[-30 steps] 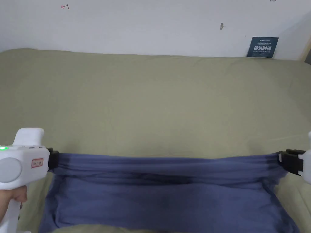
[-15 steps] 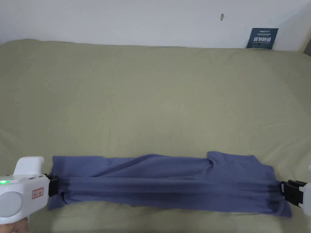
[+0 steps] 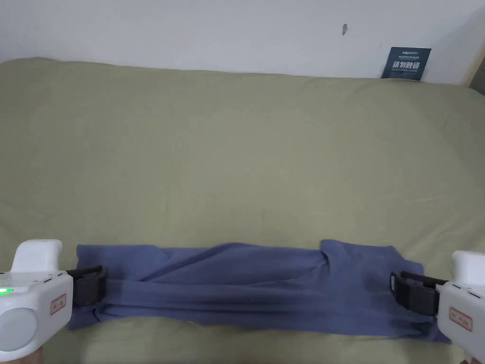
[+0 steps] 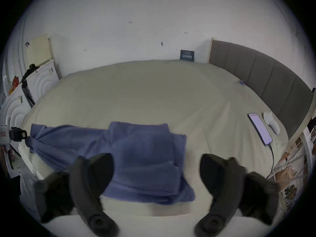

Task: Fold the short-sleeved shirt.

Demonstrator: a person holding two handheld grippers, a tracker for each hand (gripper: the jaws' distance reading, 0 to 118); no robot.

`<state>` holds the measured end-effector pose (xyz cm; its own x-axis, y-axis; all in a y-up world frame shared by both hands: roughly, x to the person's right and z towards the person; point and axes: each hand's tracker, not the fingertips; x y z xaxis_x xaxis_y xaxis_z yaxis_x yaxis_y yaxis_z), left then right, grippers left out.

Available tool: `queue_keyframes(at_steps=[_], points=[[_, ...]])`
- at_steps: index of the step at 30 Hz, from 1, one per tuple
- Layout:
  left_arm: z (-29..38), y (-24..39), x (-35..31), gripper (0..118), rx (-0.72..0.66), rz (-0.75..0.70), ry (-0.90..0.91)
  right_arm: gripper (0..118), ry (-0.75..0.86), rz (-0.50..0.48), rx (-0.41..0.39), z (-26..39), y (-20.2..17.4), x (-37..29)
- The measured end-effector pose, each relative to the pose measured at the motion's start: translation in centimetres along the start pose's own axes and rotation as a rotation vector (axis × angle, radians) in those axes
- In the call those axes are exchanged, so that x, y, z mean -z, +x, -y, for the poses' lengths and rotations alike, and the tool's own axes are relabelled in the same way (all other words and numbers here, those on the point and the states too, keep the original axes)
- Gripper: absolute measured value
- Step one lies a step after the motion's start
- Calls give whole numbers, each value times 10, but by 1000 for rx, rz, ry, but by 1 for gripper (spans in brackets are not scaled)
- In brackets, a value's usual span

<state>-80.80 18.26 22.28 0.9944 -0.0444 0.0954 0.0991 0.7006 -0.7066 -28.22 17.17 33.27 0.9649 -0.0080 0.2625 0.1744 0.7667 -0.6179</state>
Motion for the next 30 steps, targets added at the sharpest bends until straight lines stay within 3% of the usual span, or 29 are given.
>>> queue_keyframes(at_steps=[1, 2, 3, 12, 20, 30], points=[[-2, 2, -4, 54, 14, -13, 24, 75, 14, -13, 0, -2, -6, -1], [-4, 4, -7, 3, 29, -26, 56, 25, 42, -18, -1, -4, -15, -2], [-5, 6, -8, 0, 29, -34, 68, 7, 63, -24, -10, -10, -28, -3], [-20, -15, -8, 0, -60, -17, 113, 7, 236, -41, -84, -15, -120, -10], [-46, -99, 40, 1, -304, 424, -232, 7, 300, -61, -146, -10, -170, -18], [-42, -134, 83, 2, -452, 634, -397, 7, 282, -76, -155, -9, -183, -18]])
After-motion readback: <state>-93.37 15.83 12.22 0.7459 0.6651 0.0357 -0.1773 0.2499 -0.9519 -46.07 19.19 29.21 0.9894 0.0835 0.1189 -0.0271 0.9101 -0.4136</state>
